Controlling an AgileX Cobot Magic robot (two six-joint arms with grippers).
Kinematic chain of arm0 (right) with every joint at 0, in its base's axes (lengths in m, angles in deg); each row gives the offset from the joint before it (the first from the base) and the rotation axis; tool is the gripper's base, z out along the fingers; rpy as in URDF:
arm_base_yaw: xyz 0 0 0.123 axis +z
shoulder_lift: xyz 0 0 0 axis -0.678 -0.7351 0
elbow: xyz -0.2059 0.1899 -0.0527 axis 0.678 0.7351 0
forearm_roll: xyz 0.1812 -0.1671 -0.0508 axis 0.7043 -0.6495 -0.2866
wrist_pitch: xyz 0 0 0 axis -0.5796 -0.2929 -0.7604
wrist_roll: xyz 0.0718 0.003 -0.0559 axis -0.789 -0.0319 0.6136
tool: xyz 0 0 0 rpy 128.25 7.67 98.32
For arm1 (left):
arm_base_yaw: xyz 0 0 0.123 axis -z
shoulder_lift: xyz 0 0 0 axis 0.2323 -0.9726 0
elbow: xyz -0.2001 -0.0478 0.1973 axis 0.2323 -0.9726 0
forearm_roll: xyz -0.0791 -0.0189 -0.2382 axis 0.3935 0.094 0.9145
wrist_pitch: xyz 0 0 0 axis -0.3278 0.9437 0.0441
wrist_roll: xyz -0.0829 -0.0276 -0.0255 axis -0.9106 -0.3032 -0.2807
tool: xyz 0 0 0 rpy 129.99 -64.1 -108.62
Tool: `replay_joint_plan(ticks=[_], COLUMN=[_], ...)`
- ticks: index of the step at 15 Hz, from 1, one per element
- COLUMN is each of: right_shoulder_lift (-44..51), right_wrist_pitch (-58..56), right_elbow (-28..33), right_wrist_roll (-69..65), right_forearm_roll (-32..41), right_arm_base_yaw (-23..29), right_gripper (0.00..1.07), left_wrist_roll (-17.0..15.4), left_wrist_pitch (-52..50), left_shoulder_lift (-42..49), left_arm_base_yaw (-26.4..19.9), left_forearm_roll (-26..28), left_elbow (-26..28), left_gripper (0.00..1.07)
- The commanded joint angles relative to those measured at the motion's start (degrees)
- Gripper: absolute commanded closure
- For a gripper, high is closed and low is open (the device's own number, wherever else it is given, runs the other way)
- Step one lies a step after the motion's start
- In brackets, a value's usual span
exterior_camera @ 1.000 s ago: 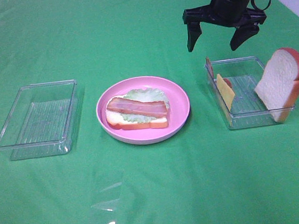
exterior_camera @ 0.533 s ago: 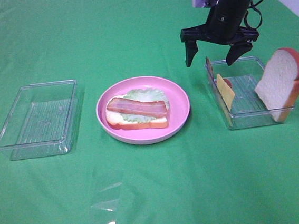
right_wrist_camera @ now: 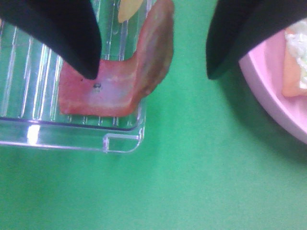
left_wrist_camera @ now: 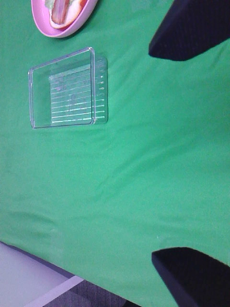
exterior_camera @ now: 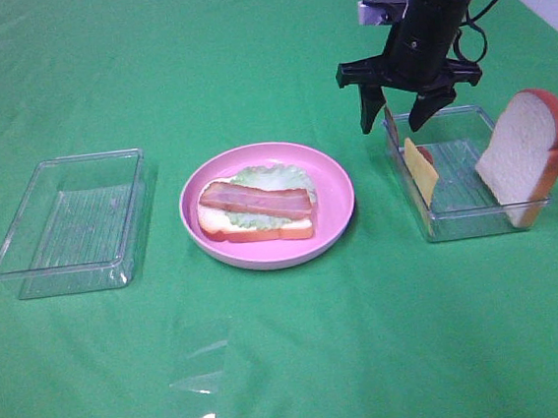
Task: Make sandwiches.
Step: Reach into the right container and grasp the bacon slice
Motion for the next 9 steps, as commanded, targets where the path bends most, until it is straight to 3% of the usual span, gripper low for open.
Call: replay_joint_plan(ticks=[1,7,9], right_shoulder_lift=[-0.3,-0.3,-0.3], right_wrist_pitch=[-1.0,-1.1,-1.1], right_elbow=[-0.3,-0.3,-0.3], right_wrist_roll=[0.6,0.6,0.6], right_forearm_roll=[-0.1,-0.6,-0.7], right_arm_base_yaw=[0.0,0.0,0.0], right_gripper=[0.60,0.60,0.66], left_wrist_roll=[-0.3,-0.3,-0.3], left_wrist_pitch=[-0.5,-0.5,-0.5], left_shoulder_lift=[0.9,0.9,0.9], left_arm_base_yaw=[0.5,0.5,0.5], left_forearm_roll=[-0.1,-0.1,-0.1], left_elbow=[-0.2,-0.2,-0.2], left_gripper=[0.07,0.07,0.07])
